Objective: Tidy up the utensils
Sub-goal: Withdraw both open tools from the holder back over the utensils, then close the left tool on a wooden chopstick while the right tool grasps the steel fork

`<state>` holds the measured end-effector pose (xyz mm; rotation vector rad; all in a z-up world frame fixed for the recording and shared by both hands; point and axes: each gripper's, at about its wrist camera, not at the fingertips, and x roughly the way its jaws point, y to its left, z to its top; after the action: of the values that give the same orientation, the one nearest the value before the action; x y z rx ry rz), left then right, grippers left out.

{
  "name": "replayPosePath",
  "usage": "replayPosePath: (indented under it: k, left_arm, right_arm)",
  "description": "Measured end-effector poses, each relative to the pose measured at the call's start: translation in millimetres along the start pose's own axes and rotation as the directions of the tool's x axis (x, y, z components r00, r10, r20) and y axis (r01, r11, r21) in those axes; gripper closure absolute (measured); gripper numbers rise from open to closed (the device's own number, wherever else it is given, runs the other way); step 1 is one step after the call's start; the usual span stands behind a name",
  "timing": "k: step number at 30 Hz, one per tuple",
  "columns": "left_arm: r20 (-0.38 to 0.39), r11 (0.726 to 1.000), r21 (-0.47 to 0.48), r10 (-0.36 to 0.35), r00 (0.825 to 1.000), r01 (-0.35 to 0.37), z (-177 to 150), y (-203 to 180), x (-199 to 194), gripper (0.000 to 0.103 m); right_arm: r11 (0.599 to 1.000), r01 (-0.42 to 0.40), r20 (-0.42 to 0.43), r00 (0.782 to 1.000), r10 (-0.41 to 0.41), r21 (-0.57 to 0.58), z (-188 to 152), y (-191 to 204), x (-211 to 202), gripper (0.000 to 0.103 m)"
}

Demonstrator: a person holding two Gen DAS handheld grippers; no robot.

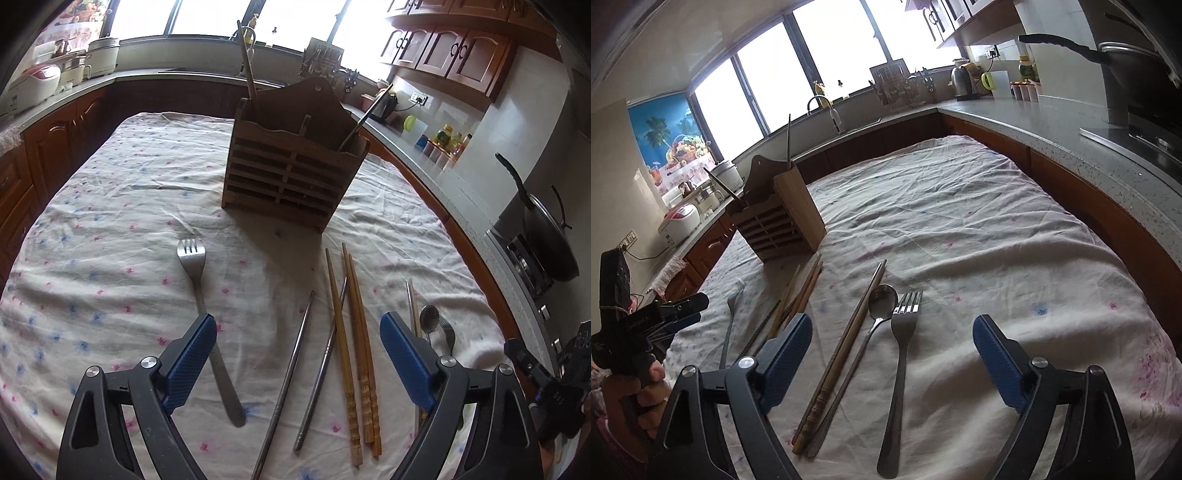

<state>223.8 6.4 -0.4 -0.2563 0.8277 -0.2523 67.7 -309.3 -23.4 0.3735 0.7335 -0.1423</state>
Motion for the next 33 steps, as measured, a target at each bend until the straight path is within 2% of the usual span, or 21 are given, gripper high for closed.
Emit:
replayPosePath:
  k: [2, 6, 11, 19, 20, 23, 25, 29, 33]
  left_arm:
    - [-0.016, 1.000, 0.007, -0.006, 1.000, 0.006, 5, -3, 7, 0.018]
    - [-0.039, 0.999, 0.031, -0.012, 0.999, 0.013, 16, -9, 22, 0.025]
    - [-0.074, 0.998, 0.069, -0.004, 0.997, 0.009, 30, -19, 47, 0.029]
    - [-0.140, 0.992, 0.122, 0.012, 0.990, 0.005, 53, -33, 97, 0.037]
    - [-0.151, 0.991, 0.131, 0.018, 0.988, 0.002, 55, -34, 104, 0.038]
    - [-0.181, 0.990, 0.144, 0.028, 0.983, -0.002, 58, -37, 123, 0.046]
    - [-0.203, 0.989, 0.149, 0.034, 0.979, -0.004, 60, -36, 136, 0.055]
    - [-0.242, 0.989, 0.145, 0.039, 0.970, -0.004, 61, -34, 156, 0.062]
    - [-0.250, 0.987, 0.158, 0.040, 0.967, 0.000, 61, -36, 168, 0.077]
  right_arm:
    - [1.000, 0.010, -0.027, 1.000, -0.011, -0.011, 0, 0, 8, 0.028]
    - [0.999, 0.027, -0.079, 0.996, -0.030, -0.034, 2, 2, 23, 0.036]
    - [0.998, 0.052, -0.139, 0.989, -0.058, -0.047, 3, 0, 43, 0.050]
    - [0.998, 0.044, -0.186, 0.981, -0.053, -0.052, 9, -2, 58, 0.054]
    - [0.997, 0.047, -0.193, 0.980, -0.057, -0.058, 10, -1, 61, 0.057]
    - [0.997, 0.044, -0.214, 0.975, -0.056, -0.061, 9, 0, 68, 0.066]
    - [0.997, 0.044, -0.215, 0.975, -0.057, -0.062, 9, -1, 71, 0.067]
    - [0.998, 0.034, -0.221, 0.974, -0.044, -0.050, 11, -3, 73, 0.078]
    - [0.999, 0.014, -0.218, 0.976, -0.021, -0.031, 12, -4, 71, 0.079]
